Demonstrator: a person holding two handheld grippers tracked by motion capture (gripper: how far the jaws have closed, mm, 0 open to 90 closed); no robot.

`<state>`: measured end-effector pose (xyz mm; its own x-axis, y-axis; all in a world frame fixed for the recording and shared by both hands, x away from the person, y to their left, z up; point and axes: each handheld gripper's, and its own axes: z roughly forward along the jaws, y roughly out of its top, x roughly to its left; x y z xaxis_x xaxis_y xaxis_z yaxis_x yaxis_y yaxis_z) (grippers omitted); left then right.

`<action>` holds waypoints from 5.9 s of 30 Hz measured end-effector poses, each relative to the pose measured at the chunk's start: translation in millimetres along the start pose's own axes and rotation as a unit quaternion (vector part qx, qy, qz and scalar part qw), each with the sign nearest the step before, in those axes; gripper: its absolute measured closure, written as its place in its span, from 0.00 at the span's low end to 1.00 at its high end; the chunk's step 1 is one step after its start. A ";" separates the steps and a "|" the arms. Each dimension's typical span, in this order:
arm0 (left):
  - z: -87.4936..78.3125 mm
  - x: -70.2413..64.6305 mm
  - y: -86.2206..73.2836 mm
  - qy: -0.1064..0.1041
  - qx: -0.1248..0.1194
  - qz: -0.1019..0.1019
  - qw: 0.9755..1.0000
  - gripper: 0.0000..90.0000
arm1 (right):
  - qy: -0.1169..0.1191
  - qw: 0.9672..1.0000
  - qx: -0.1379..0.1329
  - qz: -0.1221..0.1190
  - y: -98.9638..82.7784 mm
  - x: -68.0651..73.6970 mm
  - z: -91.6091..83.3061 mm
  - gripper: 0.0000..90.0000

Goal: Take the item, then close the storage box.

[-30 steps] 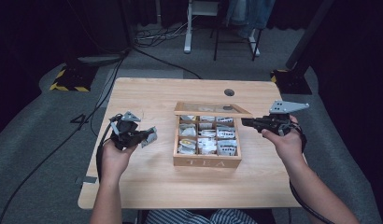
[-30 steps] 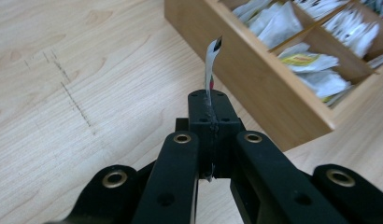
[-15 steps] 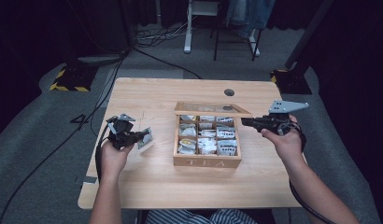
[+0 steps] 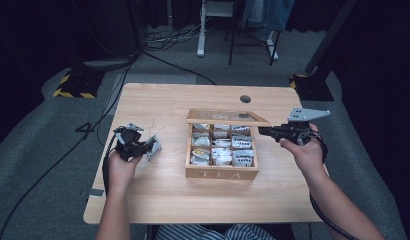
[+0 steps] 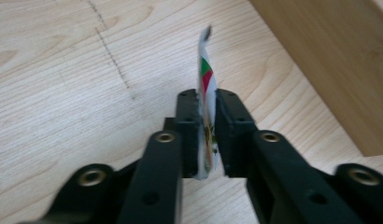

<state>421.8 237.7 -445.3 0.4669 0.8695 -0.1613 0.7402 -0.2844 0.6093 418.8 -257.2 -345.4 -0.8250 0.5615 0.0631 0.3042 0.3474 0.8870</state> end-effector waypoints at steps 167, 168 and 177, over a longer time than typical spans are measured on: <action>12.7 -105.5 -87.8 -0.069 0.009 0.143 0.987 0.41 | 0.026 0.983 0.183 0.017 -83.4 32.2 9.7 1.00; 12.7 -105.4 -87.8 -0.069 0.009 0.143 0.987 0.41 | 0.027 0.982 0.184 0.016 -84.2 32.1 9.6 1.00; 12.6 -104.6 -87.9 -0.070 0.007 0.141 0.987 0.41 | 0.024 0.983 0.177 0.028 -93.7 29.0 1.4 1.00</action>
<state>314.1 166.7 -491.8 0.7172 0.6905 -0.0938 0.5774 -0.5135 0.6348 367.1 -272.4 -427.2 -0.8209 0.5545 0.1365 0.4900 0.5613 0.6670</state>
